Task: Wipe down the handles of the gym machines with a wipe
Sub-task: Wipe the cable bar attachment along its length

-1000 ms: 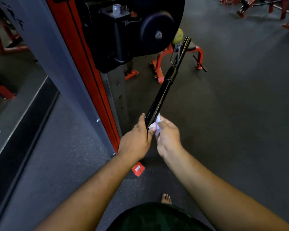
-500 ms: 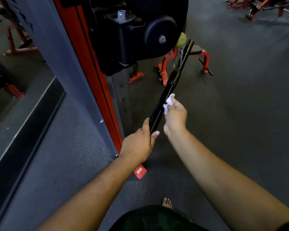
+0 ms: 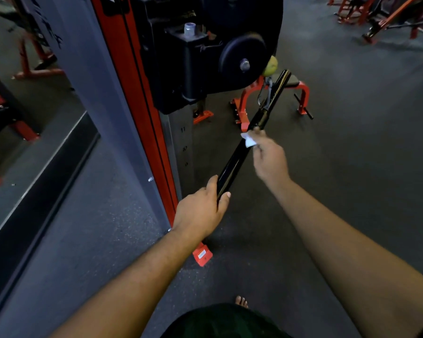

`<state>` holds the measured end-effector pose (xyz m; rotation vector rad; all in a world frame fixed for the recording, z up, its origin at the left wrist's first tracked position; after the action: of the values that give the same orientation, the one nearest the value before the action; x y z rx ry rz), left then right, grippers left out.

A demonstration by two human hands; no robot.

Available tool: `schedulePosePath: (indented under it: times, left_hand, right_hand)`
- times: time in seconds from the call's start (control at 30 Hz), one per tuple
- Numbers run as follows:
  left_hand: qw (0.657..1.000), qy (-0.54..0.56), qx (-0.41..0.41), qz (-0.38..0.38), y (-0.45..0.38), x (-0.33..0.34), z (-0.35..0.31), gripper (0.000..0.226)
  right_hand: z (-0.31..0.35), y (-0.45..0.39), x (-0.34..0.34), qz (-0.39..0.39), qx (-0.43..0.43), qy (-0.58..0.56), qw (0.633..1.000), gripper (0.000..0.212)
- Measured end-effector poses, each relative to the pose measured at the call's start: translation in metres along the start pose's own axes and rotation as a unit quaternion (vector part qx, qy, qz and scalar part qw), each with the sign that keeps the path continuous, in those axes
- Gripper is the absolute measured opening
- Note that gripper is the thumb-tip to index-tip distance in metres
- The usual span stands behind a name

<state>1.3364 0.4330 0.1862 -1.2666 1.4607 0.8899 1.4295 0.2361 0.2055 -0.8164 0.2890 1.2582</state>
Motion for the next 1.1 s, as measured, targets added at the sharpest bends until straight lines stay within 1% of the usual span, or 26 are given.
schedulePosePath:
  times: [0.03, 0.07, 0.13, 0.17, 0.23, 0.3, 0.33, 0.37, 0.43, 0.47, 0.5, 0.57, 0.6, 0.63, 0.7, 0.77, 0.83, 0.87, 0.9, 0.93, 0.97, 1.0, 1.03, 1.07, 1.1]
  left_hand:
    - [1.000, 0.001, -0.003, -0.001, -0.001, -0.001, -0.001, 0.059]
    - [1.000, 0.003, -0.007, 0.000, -0.001, -0.001, 0.000, 0.057]
    - [1.000, 0.010, -0.014, -0.004, -0.003, -0.001, 0.004, 0.054]
    - [1.000, 0.009, -0.017, -0.005, -0.004, -0.001, 0.008, 0.051]
    - [1.000, 0.001, -0.015, 0.004, -0.005, -0.001, 0.015, 0.046]
    - [1.000, -0.008, -0.023, 0.020, -0.003, 0.000, 0.023, 0.043]
    - [0.999, -0.008, -0.026, 0.020, -0.003, 0.000, 0.025, 0.044]
    - [1.000, -0.005, -0.027, 0.013, -0.003, -0.001, 0.026, 0.045]
    - [1.000, 0.003, -0.025, -0.001, -0.003, -0.003, 0.026, 0.049]
    - [1.000, 0.008, -0.022, -0.004, -0.003, -0.004, 0.024, 0.050]
    - [1.000, 0.014, -0.019, -0.006, -0.004, -0.005, 0.023, 0.051]
    - [0.999, 0.028, -0.017, -0.006, -0.003, -0.005, 0.022, 0.052]
    - [0.999, 0.036, -0.018, -0.005, -0.003, -0.004, 0.023, 0.052]
    - [0.999, 0.044, -0.022, -0.004, -0.003, -0.004, 0.025, 0.053]
    - [0.998, 0.061, -0.033, -0.006, -0.004, -0.003, 0.031, 0.057]
    - [0.996, 0.075, -0.038, 0.006, -0.005, -0.001, 0.039, 0.063]
    - [0.996, 0.078, -0.040, 0.027, -0.003, 0.003, 0.043, 0.066]
    - [0.996, 0.078, -0.039, 0.029, -0.001, 0.004, 0.043, 0.066]
    - [0.996, 0.080, -0.035, 0.022, 0.000, 0.004, 0.043, 0.067]
    - [0.996, 0.083, -0.032, 0.012, 0.000, 0.004, 0.043, 0.067]
    - [0.996, 0.086, -0.029, 0.004, 0.000, 0.003, 0.043, 0.067]
    - [0.996, 0.089, -0.026, -0.001, 0.000, 0.002, 0.043, 0.066]
    - [0.995, 0.094, -0.020, -0.003, -0.001, 0.002, 0.043, 0.064]
    - [0.995, 0.100, -0.013, -0.003, -0.001, 0.002, 0.042, 0.060]
    - [0.994, 0.110, -0.007, 0.000, 0.000, 0.001, 0.042, 0.056]
  right_hand:
    - [0.002, 0.000, 0.009, 0.020, -0.018, 0.029, 0.999, 0.046]
    - [0.006, 0.007, 0.017, 0.019, -0.031, 0.042, 0.998, 0.046]
    - [0.020, 0.031, 0.030, 0.014, -0.077, 0.026, 0.997, 0.045]
    - [0.028, 0.047, 0.037, 0.037, -0.116, 0.016, 0.992, 0.045]
    - [0.042, 0.076, 0.040, 0.120, -0.191, 0.005, 0.974, 0.045]
    - [0.052, 0.081, 0.032, 0.192, -0.220, -0.033, 0.956, 0.045]
    - [0.052, 0.074, 0.024, 0.204, -0.219, -0.043, 0.953, 0.047]
    - [0.051, 0.061, 0.016, 0.187, -0.213, -0.041, 0.958, 0.049]
    - [0.038, 0.022, 0.003, 0.094, -0.196, 0.009, 0.976, 0.049]
    - [0.030, 0.002, -0.001, 0.057, -0.167, 0.043, 0.983, 0.046]
    - [0.022, -0.013, -0.001, 0.047, -0.129, 0.079, 0.987, 0.045]
    - [0.015, -0.023, 0.011, 0.078, -0.063, 0.123, 0.987, 0.044]
    - [0.017, -0.017, 0.020, 0.081, -0.053, 0.123, 0.988, 0.043]
    - [0.024, -0.004, 0.027, 0.078, -0.059, 0.109, 0.989, 0.041]
    - [0.045, 0.031, 0.040, 0.088, -0.107, 0.070, 0.988, 0.039]
    - [0.064, 0.068, 0.052, 0.134, -0.155, 0.028, 0.978, 0.045]
    - [0.072, 0.095, 0.054, 0.182, -0.164, -0.039, 0.969, 0.047]
    - [0.072, 0.099, 0.048, 0.189, -0.145, -0.075, 0.968, 0.046]
    - [0.071, 0.094, 0.038, 0.171, -0.121, -0.108, 0.972, 0.044]
    - [0.067, 0.083, 0.026, 0.122, -0.093, -0.123, 0.980, 0.041]
    - [0.059, 0.067, 0.015, 0.055, -0.068, -0.110, 0.990, 0.039]
    - [0.049, 0.050, 0.006, -0.005, -0.053, -0.065, 0.996, 0.040]
    - [0.040, 0.036, 0.000, -0.033, -0.047, -0.009, 0.998, 0.044]
    - [0.033, 0.028, 0.001, -0.029, -0.049, 0.040, 0.998, 0.047]
    - [0.028, 0.025, 0.007, -0.009, -0.058, 0.066, 0.996, 0.049]
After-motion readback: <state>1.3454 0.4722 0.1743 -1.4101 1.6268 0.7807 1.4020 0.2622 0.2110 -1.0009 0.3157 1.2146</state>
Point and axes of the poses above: each hand's wrist, its own y-axis away from the middle knuckle, its own x-axis out of the palm, z = x × y, the point moved 2 cm from there along -y, towards the middle knuckle, and after that the axes turned 3 degrees about -y, right-handed, at the moved point
